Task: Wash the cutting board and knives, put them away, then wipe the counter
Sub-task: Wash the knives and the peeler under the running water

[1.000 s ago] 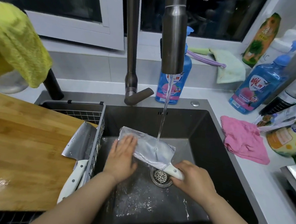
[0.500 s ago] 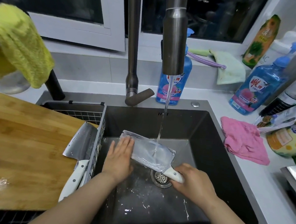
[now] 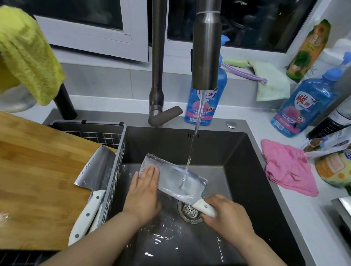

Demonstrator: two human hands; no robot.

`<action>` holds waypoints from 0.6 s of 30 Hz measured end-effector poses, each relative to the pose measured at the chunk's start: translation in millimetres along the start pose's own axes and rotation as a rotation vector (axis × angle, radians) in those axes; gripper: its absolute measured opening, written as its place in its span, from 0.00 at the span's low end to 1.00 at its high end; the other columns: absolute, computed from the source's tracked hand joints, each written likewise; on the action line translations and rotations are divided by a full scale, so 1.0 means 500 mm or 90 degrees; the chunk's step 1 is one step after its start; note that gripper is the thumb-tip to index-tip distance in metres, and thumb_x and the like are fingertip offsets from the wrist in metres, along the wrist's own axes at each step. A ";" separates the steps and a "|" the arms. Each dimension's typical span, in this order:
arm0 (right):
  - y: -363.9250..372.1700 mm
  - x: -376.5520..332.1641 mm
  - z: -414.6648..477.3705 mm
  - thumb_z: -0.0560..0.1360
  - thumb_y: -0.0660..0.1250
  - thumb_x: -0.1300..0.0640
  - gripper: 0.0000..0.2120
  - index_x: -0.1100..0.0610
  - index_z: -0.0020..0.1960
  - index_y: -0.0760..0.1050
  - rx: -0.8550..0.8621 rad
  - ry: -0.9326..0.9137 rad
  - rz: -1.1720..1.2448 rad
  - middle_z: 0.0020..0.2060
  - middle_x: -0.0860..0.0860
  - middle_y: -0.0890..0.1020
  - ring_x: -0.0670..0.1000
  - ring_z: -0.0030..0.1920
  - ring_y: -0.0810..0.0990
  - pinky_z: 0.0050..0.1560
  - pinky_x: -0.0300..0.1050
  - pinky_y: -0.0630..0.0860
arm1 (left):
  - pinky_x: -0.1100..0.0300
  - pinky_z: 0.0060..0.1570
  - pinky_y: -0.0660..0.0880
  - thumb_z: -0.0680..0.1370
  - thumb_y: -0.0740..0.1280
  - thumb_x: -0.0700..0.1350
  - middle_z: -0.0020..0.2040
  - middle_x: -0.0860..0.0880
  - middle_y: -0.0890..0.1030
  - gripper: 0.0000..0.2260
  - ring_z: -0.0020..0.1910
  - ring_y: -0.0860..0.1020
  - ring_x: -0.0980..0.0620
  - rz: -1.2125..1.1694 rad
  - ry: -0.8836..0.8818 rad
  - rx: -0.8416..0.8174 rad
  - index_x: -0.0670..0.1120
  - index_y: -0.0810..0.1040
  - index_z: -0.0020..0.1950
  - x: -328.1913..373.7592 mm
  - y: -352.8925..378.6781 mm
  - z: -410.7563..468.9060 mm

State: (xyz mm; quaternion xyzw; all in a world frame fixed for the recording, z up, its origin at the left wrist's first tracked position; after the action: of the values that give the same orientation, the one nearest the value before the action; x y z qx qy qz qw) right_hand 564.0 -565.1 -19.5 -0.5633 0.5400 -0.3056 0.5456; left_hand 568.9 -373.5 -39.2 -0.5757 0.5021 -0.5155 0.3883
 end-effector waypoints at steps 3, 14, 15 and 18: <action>0.003 -0.015 0.006 0.71 0.60 0.43 0.20 0.47 0.61 0.73 -0.002 -0.021 0.009 0.58 0.46 0.77 0.51 0.58 0.77 0.53 0.41 0.70 | 0.58 0.63 0.26 0.76 0.60 0.47 0.76 0.48 0.38 0.36 0.74 0.35 0.53 -0.018 0.155 -0.051 0.45 0.39 0.75 0.068 0.015 -0.018; -0.006 -0.020 0.008 0.71 0.59 0.45 0.16 0.47 0.55 0.77 0.062 -0.017 -0.018 0.51 0.46 0.79 0.50 0.51 0.80 0.46 0.41 0.72 | 0.54 0.69 0.31 0.76 0.60 0.48 0.76 0.47 0.40 0.37 0.75 0.38 0.51 0.013 0.093 -0.056 0.45 0.38 0.75 0.056 -0.005 0.015; -0.010 -0.030 0.011 0.68 0.58 0.43 0.16 0.47 0.49 0.79 0.093 -0.046 -0.023 0.44 0.44 0.81 0.47 0.44 0.82 0.39 0.38 0.73 | 0.55 0.67 0.30 0.76 0.60 0.47 0.76 0.47 0.40 0.36 0.75 0.38 0.50 0.015 0.129 -0.055 0.46 0.39 0.75 0.082 -0.001 0.011; -0.019 -0.046 0.014 0.69 0.59 0.45 0.16 0.49 0.49 0.80 0.112 -0.076 -0.037 0.44 0.46 0.81 0.50 0.43 0.83 0.38 0.39 0.74 | 0.53 0.67 0.29 0.76 0.59 0.48 0.76 0.46 0.41 0.34 0.75 0.39 0.48 0.025 0.160 -0.036 0.49 0.41 0.75 0.125 0.009 0.009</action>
State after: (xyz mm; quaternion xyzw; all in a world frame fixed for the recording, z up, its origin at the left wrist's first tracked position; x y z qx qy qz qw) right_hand 567.6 -543.1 -6.4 -0.5459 0.4611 -0.3335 0.6149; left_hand 570.2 -435.8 -31.6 -0.5076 0.5722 -0.5614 0.3158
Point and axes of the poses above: each hand's wrist, its own z-axis towards the middle knuckle, its own y-axis out of the palm, x = y × z, the point moved 3 cm from there along z, towards the middle knuckle
